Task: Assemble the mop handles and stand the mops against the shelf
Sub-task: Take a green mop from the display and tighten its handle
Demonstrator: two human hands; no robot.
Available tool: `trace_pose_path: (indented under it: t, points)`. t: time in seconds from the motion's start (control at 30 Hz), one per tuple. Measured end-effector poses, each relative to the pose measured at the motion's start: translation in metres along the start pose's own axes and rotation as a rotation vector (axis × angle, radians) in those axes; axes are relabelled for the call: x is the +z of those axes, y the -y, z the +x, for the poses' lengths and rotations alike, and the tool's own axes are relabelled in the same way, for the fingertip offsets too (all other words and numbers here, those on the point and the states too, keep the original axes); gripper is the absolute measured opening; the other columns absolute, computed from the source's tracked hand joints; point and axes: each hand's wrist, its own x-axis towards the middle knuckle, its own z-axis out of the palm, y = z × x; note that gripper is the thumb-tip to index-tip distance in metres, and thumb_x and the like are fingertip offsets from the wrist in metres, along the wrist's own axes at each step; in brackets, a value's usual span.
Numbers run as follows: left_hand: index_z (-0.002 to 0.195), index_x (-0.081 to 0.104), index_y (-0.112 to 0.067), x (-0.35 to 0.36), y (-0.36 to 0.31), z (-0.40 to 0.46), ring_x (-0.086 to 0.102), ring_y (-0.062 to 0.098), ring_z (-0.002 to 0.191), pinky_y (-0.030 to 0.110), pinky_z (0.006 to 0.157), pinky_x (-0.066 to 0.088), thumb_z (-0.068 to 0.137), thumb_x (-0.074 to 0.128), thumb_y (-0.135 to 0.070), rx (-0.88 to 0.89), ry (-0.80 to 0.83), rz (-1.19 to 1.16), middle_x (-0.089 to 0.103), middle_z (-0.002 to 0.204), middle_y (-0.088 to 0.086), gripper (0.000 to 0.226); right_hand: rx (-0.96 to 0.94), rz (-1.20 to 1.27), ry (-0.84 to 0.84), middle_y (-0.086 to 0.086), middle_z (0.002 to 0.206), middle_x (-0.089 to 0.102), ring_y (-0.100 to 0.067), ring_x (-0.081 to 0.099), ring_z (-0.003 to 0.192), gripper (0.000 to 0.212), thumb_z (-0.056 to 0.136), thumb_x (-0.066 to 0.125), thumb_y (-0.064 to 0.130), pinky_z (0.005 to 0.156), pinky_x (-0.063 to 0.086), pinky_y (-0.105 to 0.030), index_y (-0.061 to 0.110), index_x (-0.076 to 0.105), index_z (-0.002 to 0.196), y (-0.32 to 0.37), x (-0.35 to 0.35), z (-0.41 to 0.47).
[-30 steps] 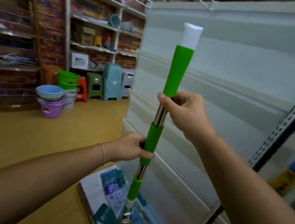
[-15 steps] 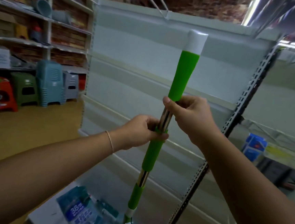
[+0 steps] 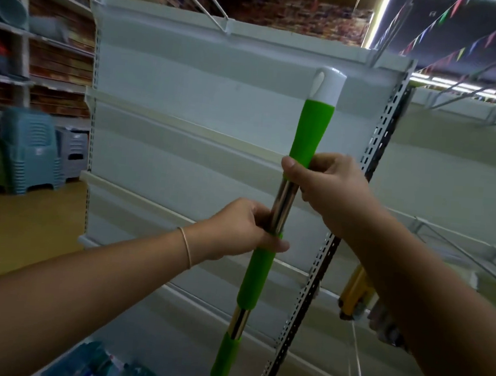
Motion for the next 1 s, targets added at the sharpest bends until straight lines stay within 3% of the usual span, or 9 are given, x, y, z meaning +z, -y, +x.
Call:
trace_pose_path:
  t: [0.13, 0.23, 0.33, 0.47, 0.6, 0.7, 0.8, 0.9, 1.0]
  points:
    - [0.092, 0.074, -0.014, -0.002, -0.011, 0.015, 0.071, 0.026, 0.093, 0.040, 0.090, 0.054, 0.076, 0.078, -0.016, 0.029, 0.102, -0.155, 0.076, 0.094, 0.006, 0.017, -0.012, 0.011, -0.044, -0.001, 0.066, 0.065, 0.003, 0.050, 0.040, 0.026, 0.092, 0.068, 0.028, 0.041, 0.038, -0.011, 0.003, 0.071, 0.099, 0.002, -0.011, 0.009]
    - [0.105, 0.066, -0.007, -0.001, -0.013, 0.024, 0.070, 0.031, 0.099, 0.043, 0.094, 0.052, 0.075, 0.074, -0.024, 0.048, 0.209, -0.320, 0.074, 0.100, 0.011, 0.036, -0.033, 0.001, -0.039, -0.007, 0.093, 0.074, 0.001, 0.064, 0.062, 0.022, 0.092, 0.066, 0.025, 0.049, 0.045, -0.009, 0.007, 0.068, 0.106, 0.005, -0.013, 0.015]
    - [0.105, 0.063, -0.003, -0.002, -0.013, 0.031, 0.068, 0.035, 0.099, 0.047, 0.095, 0.052, 0.079, 0.069, -0.027, 0.083, 0.259, -0.423, 0.073, 0.095, 0.012, 0.036, -0.026, 0.001, -0.052, -0.006, 0.097, 0.074, -0.010, 0.070, 0.081, 0.016, 0.092, 0.066, 0.021, 0.051, 0.046, -0.008, 0.010, 0.068, 0.104, 0.010, -0.012, 0.022]
    - [0.101, 0.065, -0.002, -0.005, -0.019, 0.038, 0.070, 0.031, 0.091, 0.040, 0.089, 0.054, 0.084, 0.066, -0.026, 0.145, 0.260, -0.419, 0.071, 0.089, 0.013, 0.029, -0.050, -0.039, -0.097, -0.010, 0.093, 0.076, -0.002, 0.066, 0.062, 0.017, 0.091, 0.068, 0.023, 0.048, 0.044, -0.011, 0.007, 0.070, 0.099, 0.018, -0.010, 0.027]
    - [0.096, 0.065, -0.006, -0.003, -0.035, 0.045, 0.071, 0.022, 0.084, 0.027, 0.078, 0.053, 0.090, 0.064, -0.020, 0.161, 0.272, -0.357, 0.072, 0.084, 0.009, 0.015, -0.079, -0.069, -0.193, -0.007, 0.088, 0.077, -0.003, 0.069, 0.063, 0.019, 0.090, 0.070, 0.030, 0.051, 0.046, -0.010, 0.011, 0.072, 0.090, 0.027, -0.016, 0.026]
    - [0.089, 0.067, -0.011, -0.003, -0.051, 0.055, 0.070, 0.019, 0.079, 0.026, 0.074, 0.052, 0.088, 0.067, -0.015, 0.187, 0.290, -0.310, 0.072, 0.080, 0.006, 0.004, -0.058, -0.074, -0.242, -0.008, 0.090, 0.076, -0.011, 0.073, 0.075, 0.017, 0.090, 0.070, 0.028, 0.057, 0.051, -0.015, 0.011, 0.071, 0.092, 0.034, -0.025, 0.028]
    - [0.083, 0.068, -0.012, -0.005, -0.064, 0.063, 0.068, 0.016, 0.074, 0.022, 0.066, 0.052, 0.087, 0.068, -0.012, 0.230, 0.298, -0.249, 0.071, 0.077, 0.005, 0.004, -0.049, -0.102, -0.281, -0.007, 0.091, 0.076, -0.003, 0.069, 0.067, 0.019, 0.090, 0.069, 0.027, 0.050, 0.046, -0.011, 0.010, 0.071, 0.095, 0.040, -0.034, 0.031]
    - [0.084, 0.069, -0.010, -0.006, -0.074, 0.068, 0.069, 0.021, 0.077, 0.029, 0.072, 0.053, 0.085, 0.069, -0.011, 0.260, 0.293, -0.229, 0.072, 0.081, 0.009, 0.002, -0.053, -0.095, -0.294, -0.006, 0.090, 0.076, 0.002, 0.066, 0.059, 0.015, 0.090, 0.069, 0.027, 0.048, 0.043, -0.010, 0.012, 0.070, 0.093, 0.046, -0.041, 0.034]
    - [0.088, 0.069, -0.010, -0.006, -0.086, 0.072, 0.070, 0.023, 0.080, 0.033, 0.077, 0.056, 0.085, 0.070, -0.013, 0.279, 0.282, -0.225, 0.073, 0.083, 0.010, 0.004, -0.063, -0.090, -0.301, -0.006, 0.090, 0.076, 0.001, 0.064, 0.058, 0.014, 0.090, 0.068, 0.028, 0.053, 0.045, -0.016, 0.014, 0.070, 0.092, 0.052, -0.049, 0.037]
